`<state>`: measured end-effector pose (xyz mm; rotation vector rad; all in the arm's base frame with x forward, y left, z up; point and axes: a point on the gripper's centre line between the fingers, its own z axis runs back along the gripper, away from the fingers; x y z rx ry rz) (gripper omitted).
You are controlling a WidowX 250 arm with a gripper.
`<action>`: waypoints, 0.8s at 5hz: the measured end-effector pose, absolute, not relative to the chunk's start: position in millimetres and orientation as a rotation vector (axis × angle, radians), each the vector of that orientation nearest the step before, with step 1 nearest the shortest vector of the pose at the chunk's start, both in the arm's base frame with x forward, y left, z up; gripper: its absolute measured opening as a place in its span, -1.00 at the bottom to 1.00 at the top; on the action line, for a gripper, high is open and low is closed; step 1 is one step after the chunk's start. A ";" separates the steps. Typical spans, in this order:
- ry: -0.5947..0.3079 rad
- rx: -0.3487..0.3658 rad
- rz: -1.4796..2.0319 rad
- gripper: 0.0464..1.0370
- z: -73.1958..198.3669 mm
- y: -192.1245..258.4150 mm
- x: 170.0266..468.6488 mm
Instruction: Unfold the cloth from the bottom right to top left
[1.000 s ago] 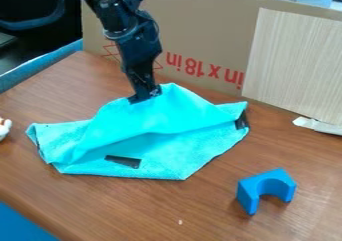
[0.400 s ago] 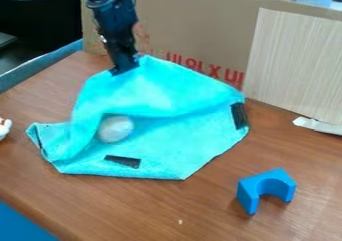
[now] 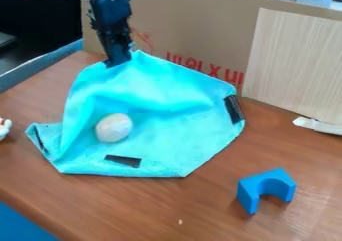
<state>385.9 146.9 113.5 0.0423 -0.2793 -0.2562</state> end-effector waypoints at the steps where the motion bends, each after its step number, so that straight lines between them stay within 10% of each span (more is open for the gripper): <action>1: -0.230 0.039 -0.215 -0.99 106.2 161.9 392.1; 4: -0.117 0.140 -0.278 -0.99 105.0 184.1 414.1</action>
